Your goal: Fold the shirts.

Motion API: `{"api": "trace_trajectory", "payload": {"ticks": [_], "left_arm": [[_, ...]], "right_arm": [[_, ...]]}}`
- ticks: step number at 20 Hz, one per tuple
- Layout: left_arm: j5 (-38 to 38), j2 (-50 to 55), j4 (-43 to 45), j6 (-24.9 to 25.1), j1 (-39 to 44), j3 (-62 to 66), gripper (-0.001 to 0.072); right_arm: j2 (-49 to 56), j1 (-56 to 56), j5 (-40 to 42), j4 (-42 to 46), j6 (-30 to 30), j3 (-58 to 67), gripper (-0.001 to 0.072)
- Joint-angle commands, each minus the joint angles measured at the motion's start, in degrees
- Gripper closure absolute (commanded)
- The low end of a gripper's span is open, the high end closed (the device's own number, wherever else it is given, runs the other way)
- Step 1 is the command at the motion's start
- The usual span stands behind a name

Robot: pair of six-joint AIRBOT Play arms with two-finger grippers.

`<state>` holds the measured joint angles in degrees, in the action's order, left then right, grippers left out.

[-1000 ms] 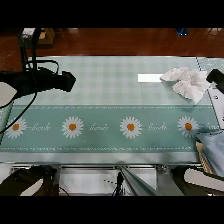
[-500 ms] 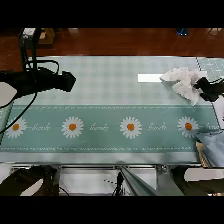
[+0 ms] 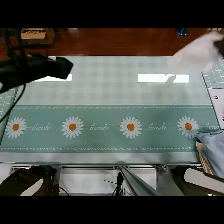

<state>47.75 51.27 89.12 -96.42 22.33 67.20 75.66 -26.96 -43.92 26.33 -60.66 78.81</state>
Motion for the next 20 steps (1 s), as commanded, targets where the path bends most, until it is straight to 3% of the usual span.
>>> {"api": "trace_trajectory", "payload": {"ticks": [1,3,7,10,12,14,17,20], "left_arm": [[-0.68,-1.55,-0.17,-0.09,0.09,7.39,0.0058],[0.13,-3.76,-0.17,-0.09,0.09,11.89,0.0240],[3.32,-9.35,-0.15,-0.09,0.07,14.27,0.0246],[13.92,-11.26,-0.13,-0.11,0.07,14.21,0.0246],[22.73,-11.04,-0.13,-0.13,0.07,14.14,0.0246],[27.34,-10.88,-0.15,-0.33,0.07,12.90,0.0247],[27.98,-10.88,-0.15,-0.33,0.07,8.68,0.0247],[27.98,-10.88,-0.20,-1.05,0.07,3.98,0.0246]], "right_arm": [[-15.37,3.56,0.48,-9.11,14.86,7.45,0.0692],[-23.10,6.80,4.46,-9.11,14.88,7.87,0.0693],[-31.06,12.20,3.30,-7.15,13.49,7.87,0.0693],[-29.75,17.27,-6.25,5.84,1.95,7.85,0.0693],[-25.14,24.06,-17.33,19.30,-7.06,7.85,0.0693],[-17.53,35.10,-26.77,25.68,-10.51,6.16,0.0692],[-4.98,54.21,-26.40,29.31,-10.47,-0.74,0.0692],[5.51,66.12,-23.23,43.04,-15.91,-2.49,0.0692]]}}
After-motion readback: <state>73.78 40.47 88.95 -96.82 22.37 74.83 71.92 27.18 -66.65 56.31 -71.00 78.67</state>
